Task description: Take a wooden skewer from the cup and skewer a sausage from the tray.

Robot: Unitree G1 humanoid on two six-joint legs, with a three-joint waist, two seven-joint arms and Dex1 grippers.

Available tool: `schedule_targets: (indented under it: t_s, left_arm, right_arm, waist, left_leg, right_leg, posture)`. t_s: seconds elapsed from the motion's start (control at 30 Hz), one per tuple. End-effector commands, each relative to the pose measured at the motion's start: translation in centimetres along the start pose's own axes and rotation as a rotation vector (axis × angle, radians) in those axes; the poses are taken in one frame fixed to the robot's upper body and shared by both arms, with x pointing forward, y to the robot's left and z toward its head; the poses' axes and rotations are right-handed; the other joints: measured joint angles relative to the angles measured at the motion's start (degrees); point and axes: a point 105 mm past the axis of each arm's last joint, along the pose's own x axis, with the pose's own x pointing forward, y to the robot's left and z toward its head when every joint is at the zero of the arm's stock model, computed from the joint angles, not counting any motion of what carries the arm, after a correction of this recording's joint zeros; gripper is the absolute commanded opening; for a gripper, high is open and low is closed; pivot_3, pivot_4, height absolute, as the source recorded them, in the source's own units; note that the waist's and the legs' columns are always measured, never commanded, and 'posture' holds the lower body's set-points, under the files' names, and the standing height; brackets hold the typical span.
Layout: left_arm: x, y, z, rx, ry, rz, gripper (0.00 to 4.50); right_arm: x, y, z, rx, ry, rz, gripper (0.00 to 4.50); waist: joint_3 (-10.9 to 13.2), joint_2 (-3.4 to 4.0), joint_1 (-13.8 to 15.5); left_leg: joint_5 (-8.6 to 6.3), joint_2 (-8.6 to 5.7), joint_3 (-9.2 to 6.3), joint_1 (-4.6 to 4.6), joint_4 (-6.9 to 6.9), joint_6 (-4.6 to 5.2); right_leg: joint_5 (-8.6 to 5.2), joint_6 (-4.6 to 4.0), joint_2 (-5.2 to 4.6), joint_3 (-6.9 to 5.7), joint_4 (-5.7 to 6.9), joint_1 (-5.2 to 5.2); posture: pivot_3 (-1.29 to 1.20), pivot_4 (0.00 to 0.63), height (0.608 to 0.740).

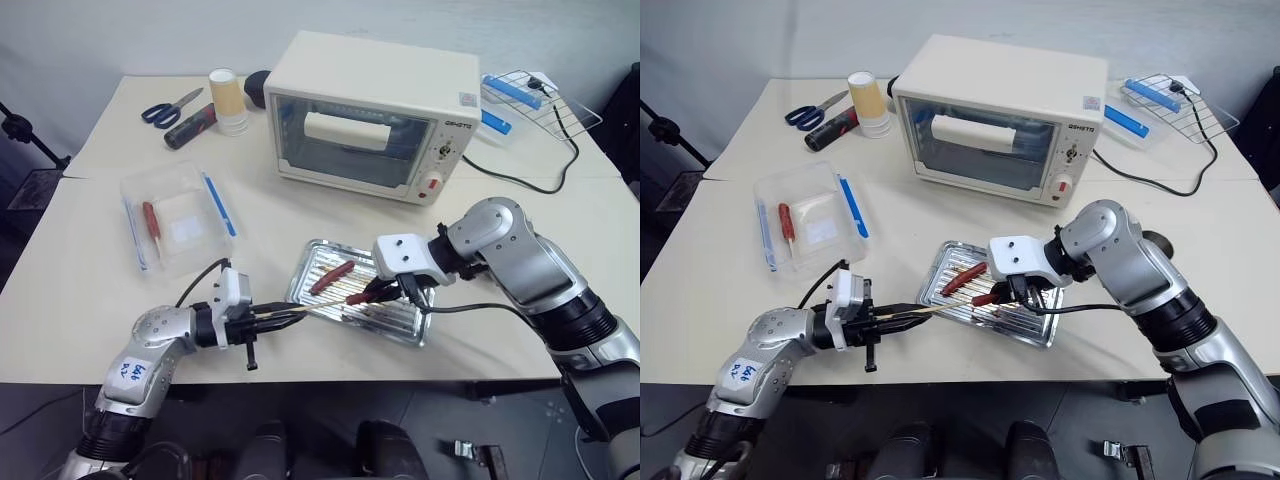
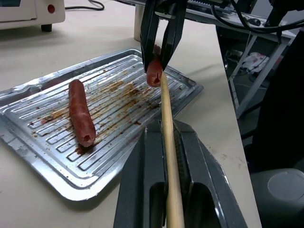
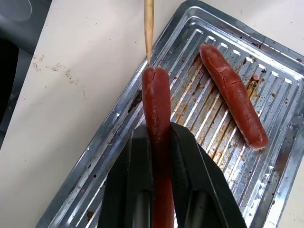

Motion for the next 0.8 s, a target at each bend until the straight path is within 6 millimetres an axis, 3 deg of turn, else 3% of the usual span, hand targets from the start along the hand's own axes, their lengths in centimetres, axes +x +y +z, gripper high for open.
schedule_targets:
  t_s: [0.03, 0.4, 0.8]
  left_arm:
    - [-0.24, 0.02, 0.21, 0.021, 0.003, 0.006, 0.00]
    - [-0.69, 0.39, -0.20, 0.018, 0.028, 0.035, 0.00]
    - [0.08, -0.02, 0.43, 0.016, -0.014, -0.006, 0.00]
  right_arm:
    - [-0.74, 0.13, 0.69, -0.037, -0.008, -0.008, 0.21]
    - [-0.95, 0.07, 0.33, -0.028, 0.001, -0.017, 0.21]
    - [-0.43, 0.42, 0.67, -0.034, -0.009, 0.003, 0.21]
  waist:
    - [0.0, 0.00, 0.0]
    - [0.0, 0.00, 0.0]
    - [0.0, 0.00, 0.0]
  left_leg:
    - [0.00, 0.00, 0.00, 0.00, 0.00, 0.00]
    - [0.00, 0.00, 0.00, 0.00, 0.01, 0.00]
    - [0.00, 0.00, 0.00, 0.00, 0.02, 0.00]
  right_leg:
    - [0.00, 0.00, 0.00, 0.00, 0.00, 0.00]
    - [0.00, 0.00, 0.00, 0.00, 0.00, 0.00]
    - [0.00, 0.00, 0.00, 0.00, 0.02, 0.00]
  posture:
    - [0.00, 0.150, 0.740]
    - [0.00, 0.150, 0.740]
    - [0.00, 0.150, 0.740]
